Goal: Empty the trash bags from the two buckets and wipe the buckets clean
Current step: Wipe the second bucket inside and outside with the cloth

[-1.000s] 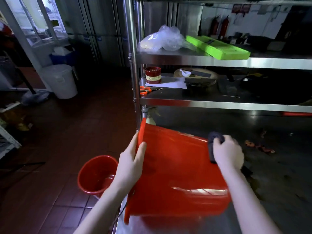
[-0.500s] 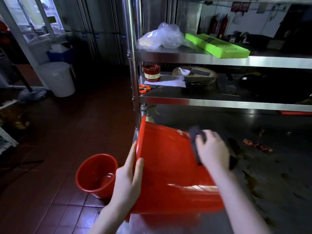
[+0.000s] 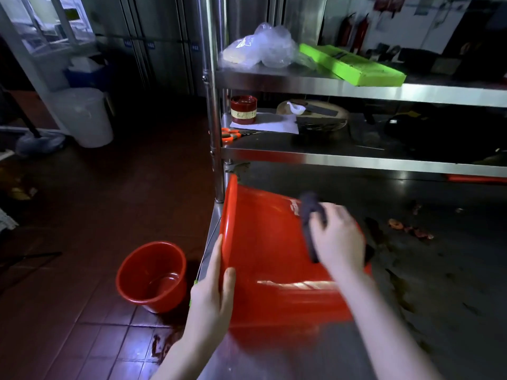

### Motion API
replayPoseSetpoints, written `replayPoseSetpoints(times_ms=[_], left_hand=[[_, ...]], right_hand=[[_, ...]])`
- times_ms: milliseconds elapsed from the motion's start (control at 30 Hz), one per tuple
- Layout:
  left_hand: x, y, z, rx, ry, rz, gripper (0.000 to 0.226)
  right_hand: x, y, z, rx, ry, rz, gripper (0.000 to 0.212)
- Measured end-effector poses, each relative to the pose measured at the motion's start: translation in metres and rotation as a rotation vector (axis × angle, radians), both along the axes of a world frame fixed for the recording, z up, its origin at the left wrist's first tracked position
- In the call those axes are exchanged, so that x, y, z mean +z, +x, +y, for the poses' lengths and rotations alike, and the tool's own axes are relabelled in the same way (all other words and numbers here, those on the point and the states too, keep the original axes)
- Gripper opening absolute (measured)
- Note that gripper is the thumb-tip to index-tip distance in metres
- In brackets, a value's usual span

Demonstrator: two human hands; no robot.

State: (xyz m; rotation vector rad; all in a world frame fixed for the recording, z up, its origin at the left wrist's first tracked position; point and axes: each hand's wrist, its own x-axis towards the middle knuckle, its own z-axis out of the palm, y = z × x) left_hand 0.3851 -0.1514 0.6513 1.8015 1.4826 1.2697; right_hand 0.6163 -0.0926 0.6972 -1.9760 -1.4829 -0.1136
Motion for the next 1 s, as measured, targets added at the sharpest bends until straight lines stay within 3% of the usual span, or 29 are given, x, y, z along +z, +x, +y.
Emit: replayPoseSetpoints(times_ms=[67, 133, 367, 433, 533, 600, 633, 700, 767, 867, 1000], left_hand=[[-0.003, -0.008, -0.013, 0.006, -0.048, -0.019, 0.058], [-0.005, -0.014, -0.024, -0.012, -0.072, -0.03, 0.069], [-0.007, -0.023, -0.027, -0.056, -0.165, -0.16, 0.066], [0.007, -0.029, -0.032, -0.158, -0.261, -0.248, 0.055], [0.037, -0.019, 0.021, -0.243, -0.4, -0.424, 0.057], [0.062, -0.007, 0.068, -0.21, -0.425, -0.552, 0.018], [0.072, -0.001, 0.084, -0.253, -0.472, -0.562, 0.013], [0.079, 0.013, 0.096, -0.301, -0.539, -0.525, 0.04], [0.087, 0.03, 0.096, -0.194, -0.556, -0.543, 0.058], [0.085, 0.043, 0.081, -0.149, -0.436, -0.488, 0.051], [0.069, 0.036, 0.058, -0.143, -0.379, -0.483, 0.051]], right_hand=[[0.009, 0.04, 0.011, -0.271, -0.229, 0.085, 0.033], [0.018, 0.038, 0.022, -0.287, -0.344, 0.097, 0.034], [0.03, -0.113, 0.011, 0.401, 0.053, 0.023, 0.031], [0.026, -0.108, 0.002, 0.408, 0.105, 0.017, 0.034], [0.021, -0.101, -0.008, 0.353, 0.17, 0.012, 0.032], [0.017, -0.107, -0.021, 0.383, 0.189, -0.003, 0.035], [0.014, -0.109, -0.029, 0.414, 0.192, -0.011, 0.038], [0.007, -0.107, -0.046, 0.474, 0.22, -0.037, 0.041], [0.001, -0.098, -0.061, 0.498, 0.256, -0.039, 0.039], [-0.004, -0.068, -0.064, 0.418, 0.27, -0.046, 0.036], [-0.011, 0.021, -0.04, -0.073, 0.09, 0.018, 0.037]])
